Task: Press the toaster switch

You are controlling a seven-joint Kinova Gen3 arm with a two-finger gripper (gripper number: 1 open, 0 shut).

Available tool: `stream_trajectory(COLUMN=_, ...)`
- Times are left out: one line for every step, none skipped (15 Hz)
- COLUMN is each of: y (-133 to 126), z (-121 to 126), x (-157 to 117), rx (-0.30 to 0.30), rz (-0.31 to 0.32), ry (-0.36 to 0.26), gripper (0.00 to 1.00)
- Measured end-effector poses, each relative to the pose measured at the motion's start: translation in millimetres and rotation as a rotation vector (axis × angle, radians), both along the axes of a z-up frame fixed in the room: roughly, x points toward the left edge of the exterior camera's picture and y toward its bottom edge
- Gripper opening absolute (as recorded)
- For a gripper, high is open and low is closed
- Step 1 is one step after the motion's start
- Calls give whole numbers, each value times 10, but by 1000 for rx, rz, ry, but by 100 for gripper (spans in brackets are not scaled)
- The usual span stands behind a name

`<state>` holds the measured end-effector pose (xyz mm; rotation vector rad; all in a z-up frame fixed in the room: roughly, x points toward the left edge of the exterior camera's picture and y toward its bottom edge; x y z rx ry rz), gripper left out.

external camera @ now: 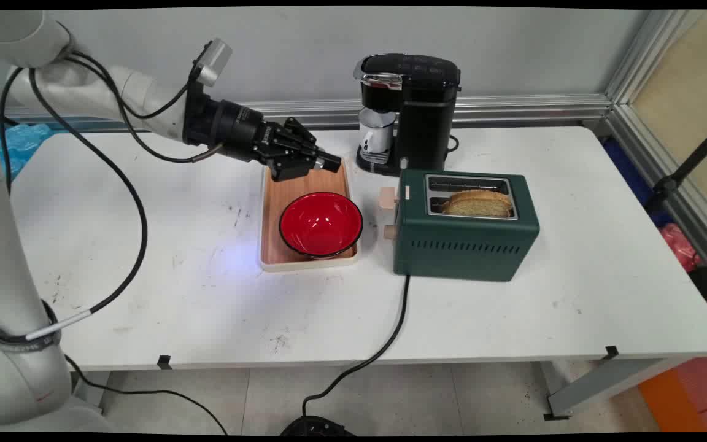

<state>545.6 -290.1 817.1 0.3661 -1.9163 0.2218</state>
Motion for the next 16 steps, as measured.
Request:
stream_trajectory(y=-14, z=9, x=-15, rx=3, rz=3, ry=5, gripper=0)
stream_trajectory(y=-29, z=17, x=-33, rx=6, rz=7, ry=10, gripper=0)
stream_trajectory(y=-41, z=22, x=-51, rx=10, rz=11, ry=16, gripper=0)
stream_trajectory(y=-48, z=24, x=-61, rx=12, rz=13, ry=19, gripper=0)
stream_trajectory(y=-56, z=21, x=-80, rx=15, rz=16, ry=22, gripper=0)
stream_trajectory(y=-60, z=7, x=-106, rx=18, rz=18, ry=25, gripper=0)
stream_trajectory(y=-62, z=-10, x=-131, rx=21, rz=20, ry=26, gripper=0)
stream_trajectory(y=-60, z=-31, x=-155, rx=23, rz=21, ry=26, gripper=0)
stream_trajectory(y=-59, z=-47, x=-171, rx=24, rz=22, ry=25, gripper=0)
stream_trajectory(y=-56, z=-81, x=-202, rx=27, rz=24, ry=24, gripper=0)
stream_trajectory(y=-56, z=-113, x=-228, rx=29, rz=26, ry=23, gripper=0)
stream_trajectory(y=-57, z=-160, x=-259, rx=32, rz=31, ry=21, gripper=0)
stream_trajectory(y=-59, z=-197, x=-283, rx=34, rz=34, ry=19, gripper=0)
stream_trajectory(y=-61, z=-236, x=-307, rx=37, rz=36, ry=16, gripper=0)
stream_trajectory(y=-64, z=-278, x=-334, rx=39, rz=39, ry=13, gripper=0)
stream_trajectory(y=-70, z=-318, x=-359, rx=41, rz=43, ry=11, gripper=0)
